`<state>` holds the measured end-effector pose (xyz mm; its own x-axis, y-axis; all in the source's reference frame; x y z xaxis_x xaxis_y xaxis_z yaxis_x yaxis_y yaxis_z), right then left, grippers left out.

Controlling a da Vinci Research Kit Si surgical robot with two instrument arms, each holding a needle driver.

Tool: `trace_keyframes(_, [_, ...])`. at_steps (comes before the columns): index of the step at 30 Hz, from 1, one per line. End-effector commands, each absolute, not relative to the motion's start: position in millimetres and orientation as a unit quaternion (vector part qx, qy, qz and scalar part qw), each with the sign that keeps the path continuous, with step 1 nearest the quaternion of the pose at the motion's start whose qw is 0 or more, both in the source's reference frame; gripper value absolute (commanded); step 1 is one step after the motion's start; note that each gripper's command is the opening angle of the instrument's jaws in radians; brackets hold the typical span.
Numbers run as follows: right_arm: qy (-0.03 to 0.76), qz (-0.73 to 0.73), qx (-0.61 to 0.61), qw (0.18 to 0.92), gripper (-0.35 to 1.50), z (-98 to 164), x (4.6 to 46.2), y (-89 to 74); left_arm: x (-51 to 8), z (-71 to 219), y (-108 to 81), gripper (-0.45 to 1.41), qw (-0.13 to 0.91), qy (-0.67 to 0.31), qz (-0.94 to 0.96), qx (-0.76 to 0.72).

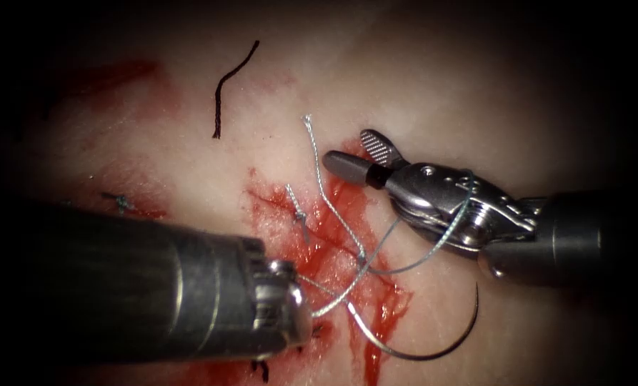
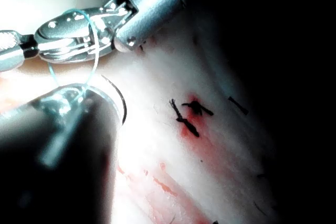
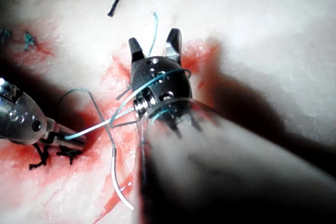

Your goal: Wound Closure

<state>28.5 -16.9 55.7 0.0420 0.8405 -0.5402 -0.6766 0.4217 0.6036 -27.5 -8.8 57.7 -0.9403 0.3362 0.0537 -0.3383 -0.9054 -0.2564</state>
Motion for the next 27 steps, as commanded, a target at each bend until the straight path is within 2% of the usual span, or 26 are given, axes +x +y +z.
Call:
trace_keyframes(1, [0.445, 0.537, 0.102, 0.709, 0.77, 55.6, 30.0, -17.3, -28.0, 58.5, -9.0, -0.45, 0.172, -0.133, 0.976, 0.005])
trace_keyframes(3, [0.441, 0.549, 0.112, 0.701, 0.76, 55.2, 30.4, -17.5, -27.8, 59.0, -9.1, -0.45, 0.17, -0.135, 0.976, 0.008])
trace_keyframes(4, [0.441, 0.555, 0.122, 0.694, 0.69, 55.0, 30.7, -17.6, -27.7, 59.2, -9.1, -0.45, 0.17, -0.135, 0.976, 0.008])
trace_keyframes(6, [0.444, 0.565, 0.134, 0.683, 0.24, 54.8, 30.9, -17.9, -27.5, 59.6, -9.1, -0.45, 0.168, -0.135, 0.976, 0.011])
trace_keyframes(7, [0.446, 0.568, 0.138, 0.678, 0.15, 54.7, 31.1, -18.0, -27.4, 59.8, -9.0, -0.45, 0.168, -0.135, 0.976, 0.011])
trace_keyframes(8, [0.446, 0.566, 0.141, 0.679, 0.09, 54.7, 31.2, -18.0, -27.4, 59.9, -9.0, -0.45, 0.168, -0.135, 0.977, 0.011])
trace_keyframes(11, [0.445, 0.571, 0.142, 0.675, 0.04, 55.0, 31.6, -17.8, -27.3, 59.9, -8.9, -0.45, 0.167, -0.135, 0.977, 0.011])
trace_keyframes(16, [0.443, 0.576, 0.141, 0.673, 0.09, 56.1, 31.9, -17.4, -27.4, 59.4, -9.0, -0.45, 0.169, -0.136, 0.976, 0.011])
trace_keyframes(22, [0.426, 0.576, 0.138, 0.683, 0.52, 57.5, 31.6, -17.0, -27.7, 58.8, -9.2, -0.45, 0.169, -0.14, 0.975, 0.013])
trace_keyframes(27, [0.419, 0.576, 0.137, 0.689, 0.52, 58.0, 31.5, -17.0, -27.7, 58.9, -9.2, -0.45, 0.169, -0.141, 0.975, 0.014])
